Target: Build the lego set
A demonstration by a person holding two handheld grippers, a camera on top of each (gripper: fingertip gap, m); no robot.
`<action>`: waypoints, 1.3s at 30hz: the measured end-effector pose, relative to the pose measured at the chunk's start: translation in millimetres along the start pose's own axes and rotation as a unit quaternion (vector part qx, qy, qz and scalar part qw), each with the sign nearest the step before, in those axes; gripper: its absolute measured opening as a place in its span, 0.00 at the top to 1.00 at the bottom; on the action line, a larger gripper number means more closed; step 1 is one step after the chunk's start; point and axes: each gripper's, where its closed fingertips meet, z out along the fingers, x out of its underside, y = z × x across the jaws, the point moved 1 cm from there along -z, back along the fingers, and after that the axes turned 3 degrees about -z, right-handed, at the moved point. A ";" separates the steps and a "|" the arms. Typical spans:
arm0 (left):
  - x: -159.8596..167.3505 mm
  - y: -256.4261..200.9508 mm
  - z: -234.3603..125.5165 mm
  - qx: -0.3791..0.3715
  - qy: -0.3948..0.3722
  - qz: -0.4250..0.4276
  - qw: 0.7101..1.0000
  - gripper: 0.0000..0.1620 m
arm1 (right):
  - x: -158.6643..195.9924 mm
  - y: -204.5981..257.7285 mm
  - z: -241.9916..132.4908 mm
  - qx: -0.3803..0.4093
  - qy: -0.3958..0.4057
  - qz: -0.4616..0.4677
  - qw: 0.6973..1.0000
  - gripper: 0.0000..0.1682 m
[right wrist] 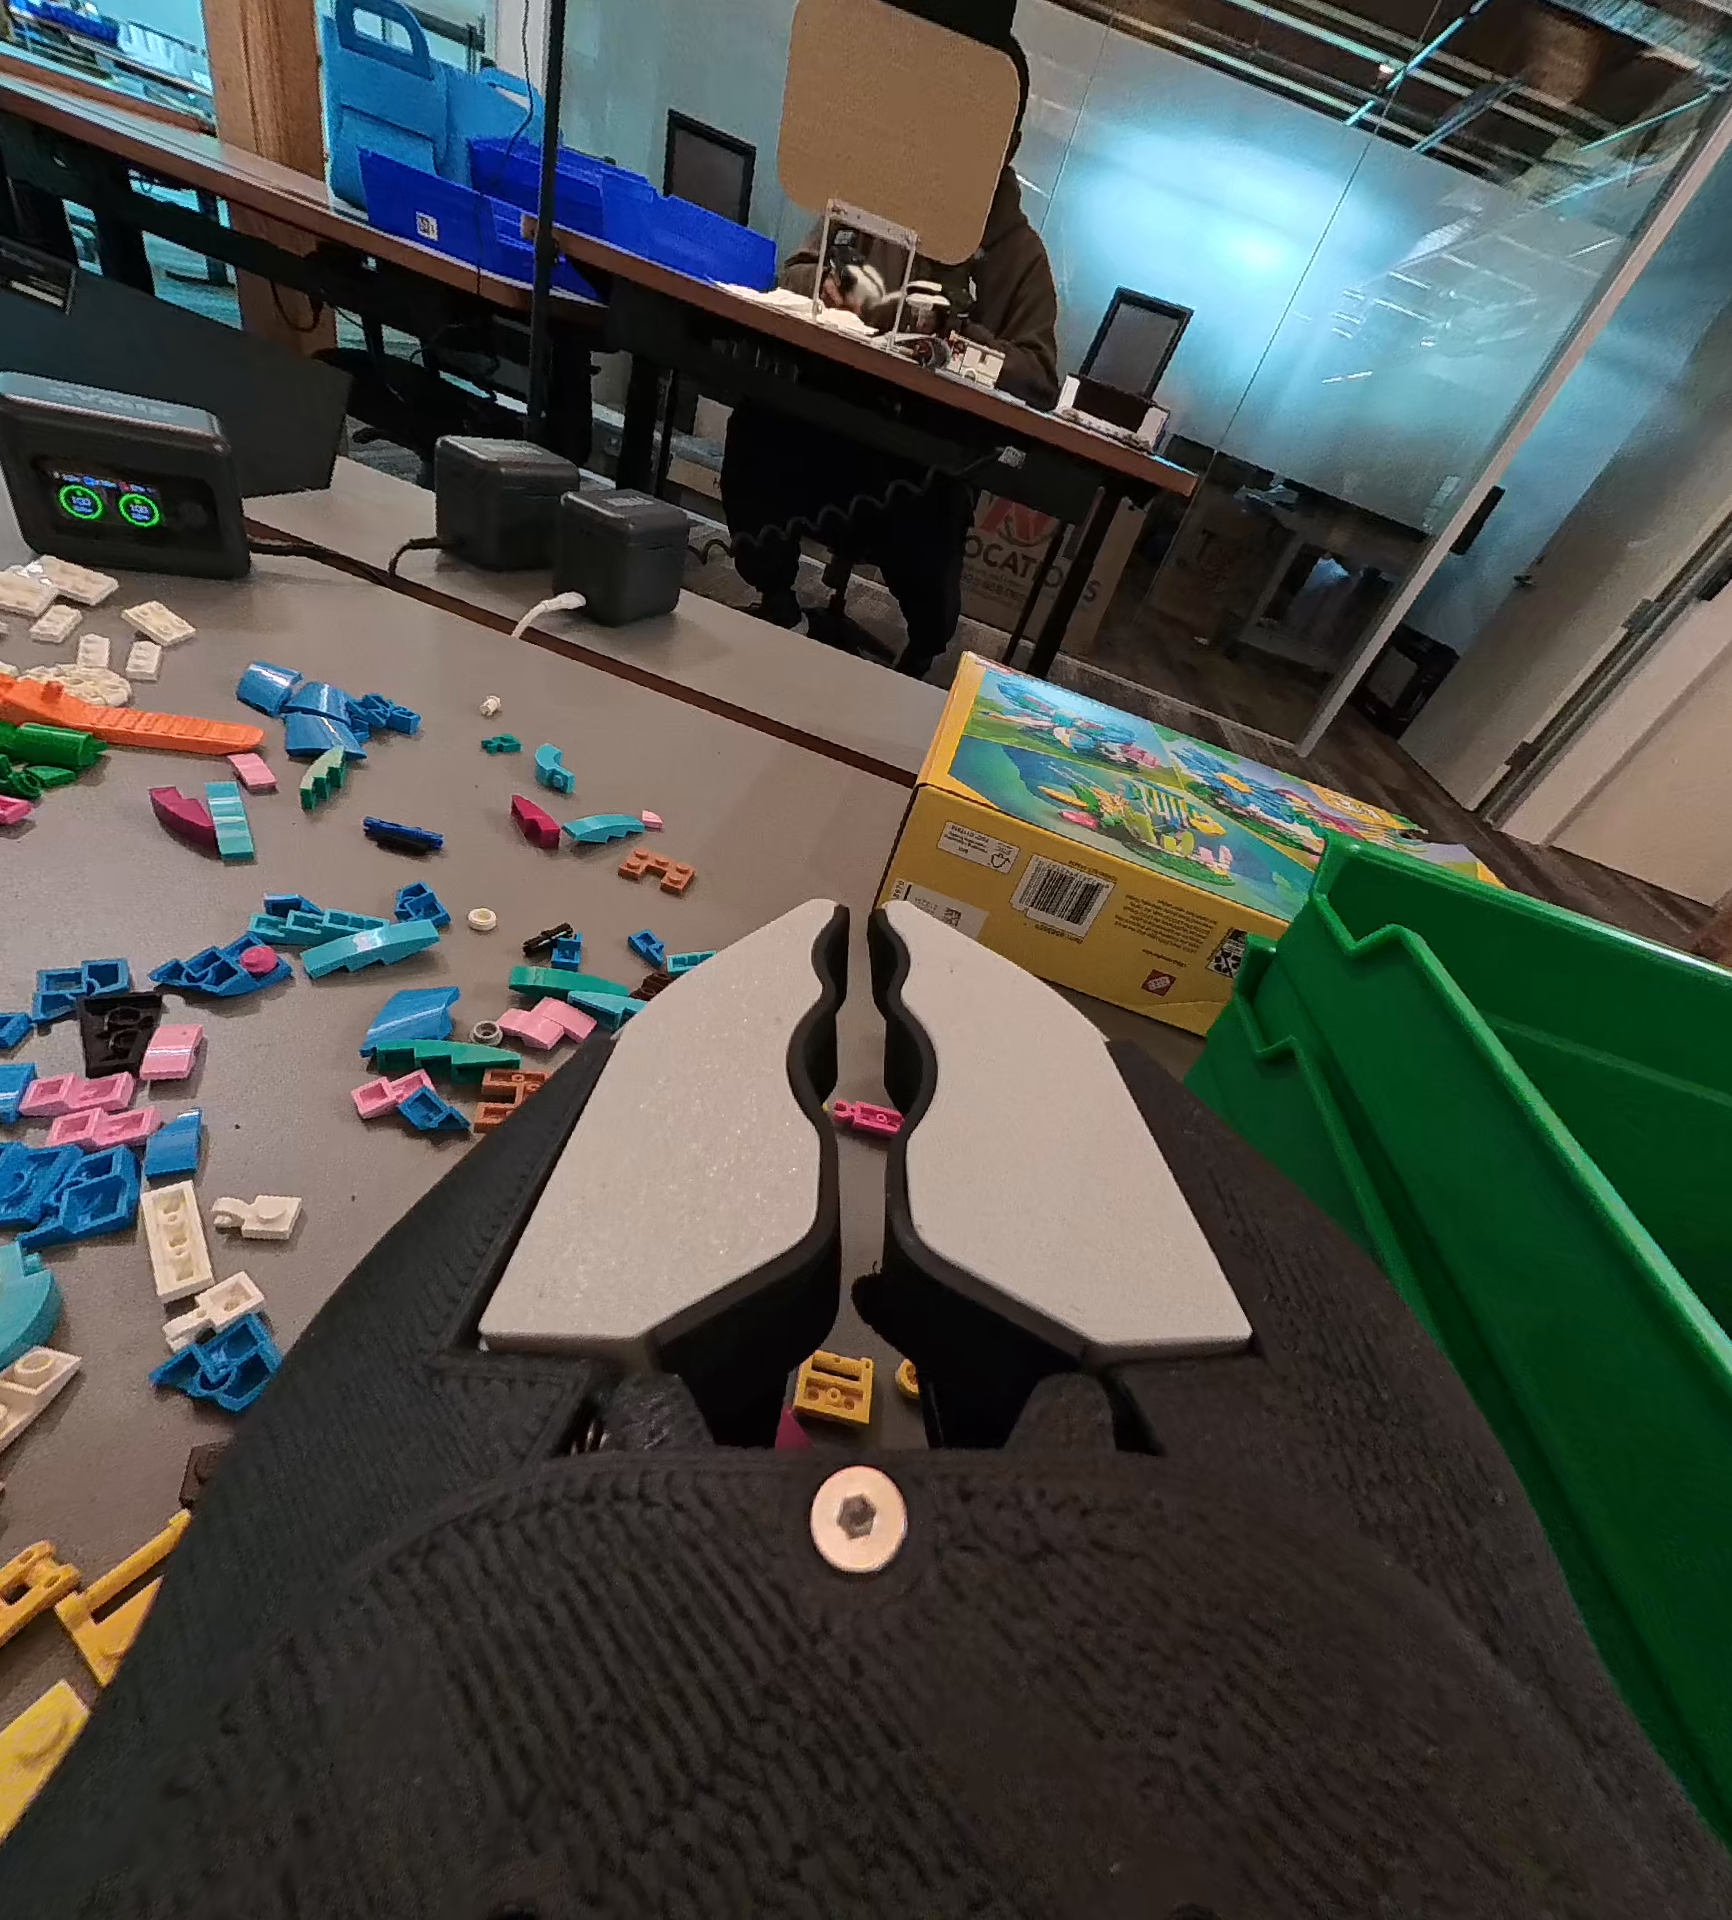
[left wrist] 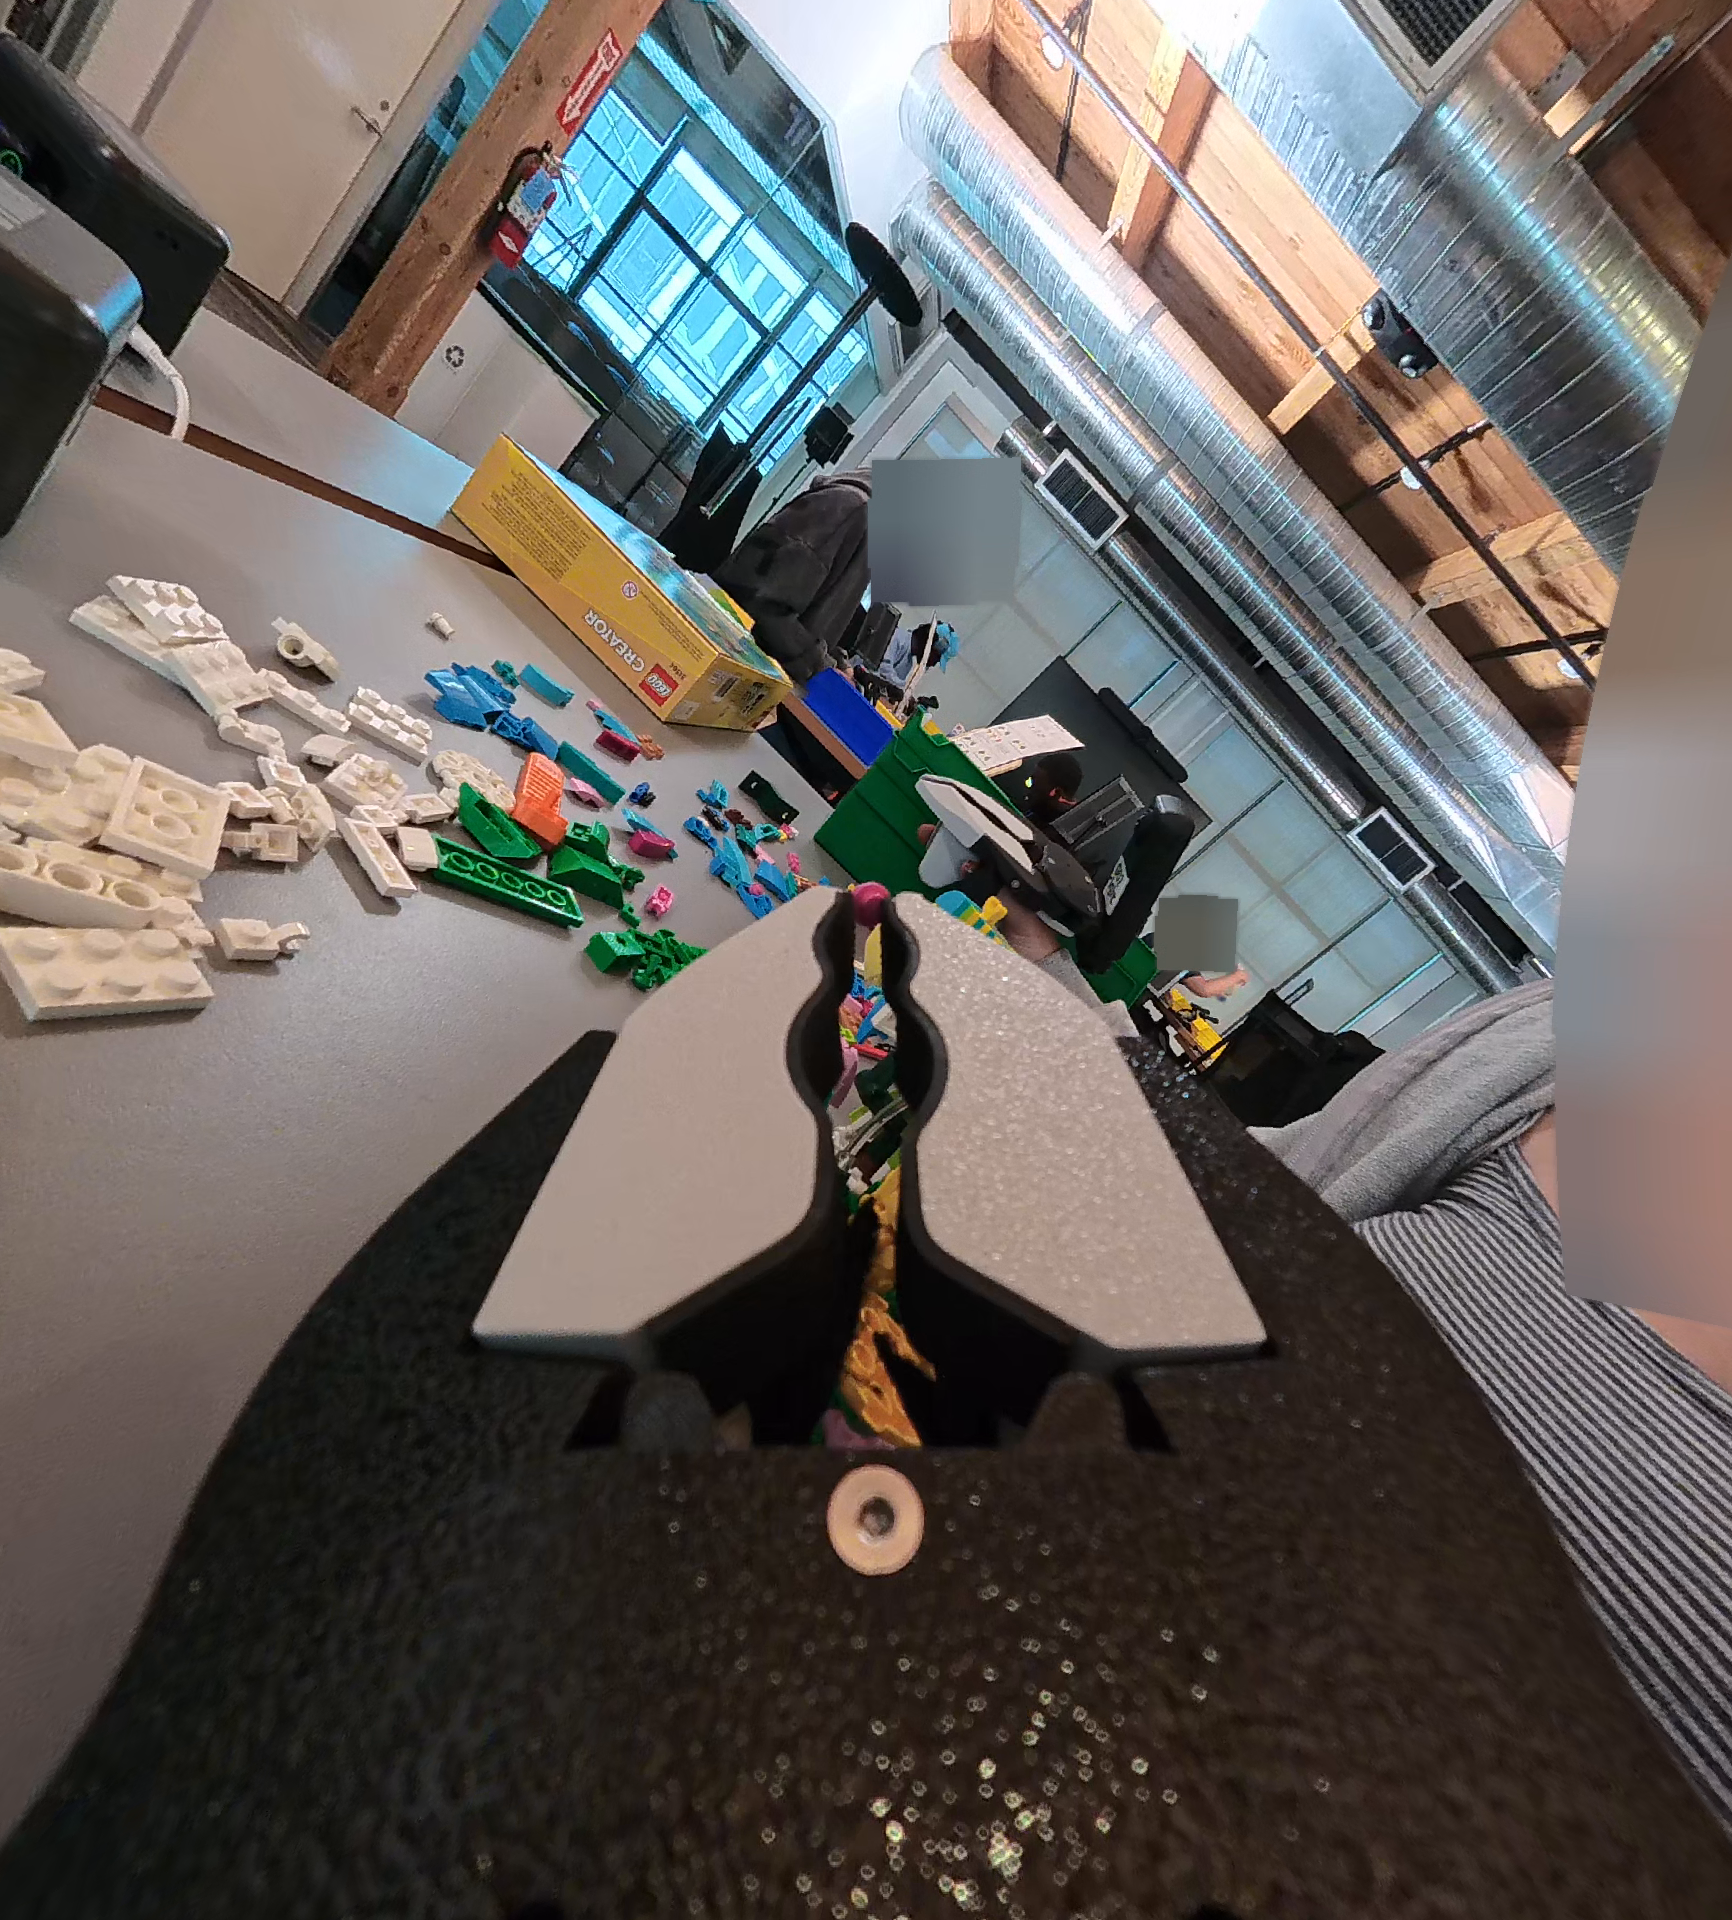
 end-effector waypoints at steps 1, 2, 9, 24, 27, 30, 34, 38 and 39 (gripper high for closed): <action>-0.1 0.0 0.0 0.000 0.000 0.000 1.000 0.98 | 0.1 0.2 0.1 -0.001 0.000 0.000 1.000 0.99; 0.0 0.0 0.1 0.000 0.000 0.000 1.000 0.98 | 0.1 0.3 0.2 -0.001 0.000 0.000 1.000 0.99; 0.0 0.1 0.0 0.000 0.000 0.000 1.000 0.98 | 0.9 2.2 1.0 -0.005 0.004 -0.006 1.000 0.99; 0.3 0.0 0.2 -0.001 0.001 0.001 1.000 0.98 | 34.6 112.2 -25.4 -0.335 0.215 0.034 0.917 0.95; 0.7 0.0 0.4 -0.001 0.002 0.002 1.000 0.98 | 42.2 124.3 -25.0 -0.350 0.257 0.021 0.901 0.91; 0.9 -0.2 0.5 -0.001 0.003 0.003 1.000 0.98 | 46.0 128.6 -26.2 -0.358 0.285 0.019 0.889 0.90; 0.7 -0.2 0.4 -0.001 0.002 0.002 1.000 0.98 | 49.9 130.5 -29.7 -0.362 0.318 0.000 0.876 0.91; 0.5 -0.2 0.2 -0.001 0.001 0.002 1.000 0.98 | 50.0 133.2 -30.5 -0.365 0.333 -0.025 0.869 0.96; 0.4 -0.1 0.1 -0.001 0.001 0.001 1.000 0.98 | 49.5 132.5 -29.7 -0.360 0.332 -0.039 0.871 0.96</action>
